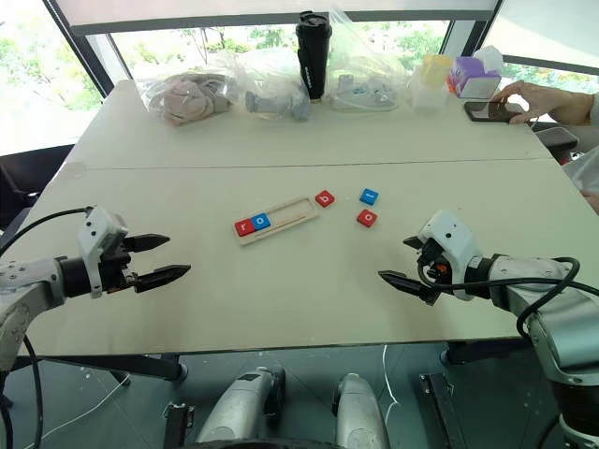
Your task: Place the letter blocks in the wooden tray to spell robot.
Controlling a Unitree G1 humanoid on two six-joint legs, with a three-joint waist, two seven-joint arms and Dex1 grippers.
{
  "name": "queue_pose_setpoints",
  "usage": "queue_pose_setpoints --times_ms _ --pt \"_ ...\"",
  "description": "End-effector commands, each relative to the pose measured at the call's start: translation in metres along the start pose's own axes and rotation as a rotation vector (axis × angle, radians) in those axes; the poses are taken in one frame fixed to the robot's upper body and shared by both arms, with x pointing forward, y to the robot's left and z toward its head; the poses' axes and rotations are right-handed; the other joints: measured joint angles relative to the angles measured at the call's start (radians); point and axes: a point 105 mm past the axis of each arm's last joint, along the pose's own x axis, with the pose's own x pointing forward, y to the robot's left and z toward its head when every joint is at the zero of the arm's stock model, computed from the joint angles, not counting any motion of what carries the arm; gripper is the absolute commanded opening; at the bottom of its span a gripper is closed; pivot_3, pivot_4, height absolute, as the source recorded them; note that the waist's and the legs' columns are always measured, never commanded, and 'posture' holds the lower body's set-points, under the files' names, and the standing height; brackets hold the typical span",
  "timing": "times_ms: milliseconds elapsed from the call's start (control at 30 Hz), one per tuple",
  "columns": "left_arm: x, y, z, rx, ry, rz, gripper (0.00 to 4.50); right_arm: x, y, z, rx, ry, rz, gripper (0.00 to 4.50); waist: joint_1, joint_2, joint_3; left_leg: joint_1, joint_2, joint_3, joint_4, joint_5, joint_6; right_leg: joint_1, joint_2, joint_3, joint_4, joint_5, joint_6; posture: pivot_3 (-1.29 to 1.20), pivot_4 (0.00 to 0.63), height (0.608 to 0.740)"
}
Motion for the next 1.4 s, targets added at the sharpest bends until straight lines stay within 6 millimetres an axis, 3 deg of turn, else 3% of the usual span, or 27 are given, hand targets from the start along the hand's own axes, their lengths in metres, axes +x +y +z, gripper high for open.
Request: queue_pose_setpoints --times_ms 33,500,700,1033,1200,1400 --pt "-0.003 0.002 0.011 0.043 -0.026 0.014 4.50 -0.002 -0.001 0.009 -0.046 -0.020 -0.009 4.43 0.000 0.000 0.000 0.000 0.000 0.000 0.000 0.000 0.000 0.000 0.000 0.000 0.000 0.000 0.000 0.00 0.150 0.740" --pt "0.000 0.003 0.007 0.049 0.014 0.024 4.50 0.005 -0.002 0.014 -0.061 -0.025 -0.007 4.43 0.001 0.000 0.000 0.001 0.000 0.001 0.000 0.000 0.001 0.001 0.000 0.000 0.000 0.000 0.001 0.00 0.150 0.740" --pt "0.001 0.017 0.012 0.090 0.018 0.127 4.50 0.009 0.000 0.011 -0.053 -0.023 0.000 4.43 0.001 0.000 0.000 0.001 0.000 0.001 0.000 0.000 0.001 0.001 0.000 0.000 0.000 0.001 0.001 0.00 0.150 0.740" --pt "0.001 0.022 0.014 0.093 0.008 0.116 4.50 0.014 -0.010 0.016 -0.031 -0.040 -0.049 4.43 0.000 0.000 0.000 0.002 0.000 0.001 0.001 0.000 0.001 0.001 0.001 0.000 0.001 0.001 0.002 0.00 0.150 0.740" --pt "0.027 0.030 0.026 0.173 0.019 0.066 4.50 0.026 -0.002 0.051 0.060 -0.197 -0.007 4.43 0.003 0.000 0.000 0.002 0.000 0.001 0.003 0.000 0.001 0.002 0.001 -0.001 0.003 0.002 0.002 0.00 0.150 0.740" --pt "0.074 0.027 0.031 0.212 0.028 -0.062 4.50 0.042 0.026 0.062 0.014 -0.205 0.067 4.43 0.004 -0.001 0.000 0.002 -0.002 0.001 0.003 0.001 0.003 0.002 0.001 -0.001 0.003 0.003 0.004 0.00 0.150 0.740"
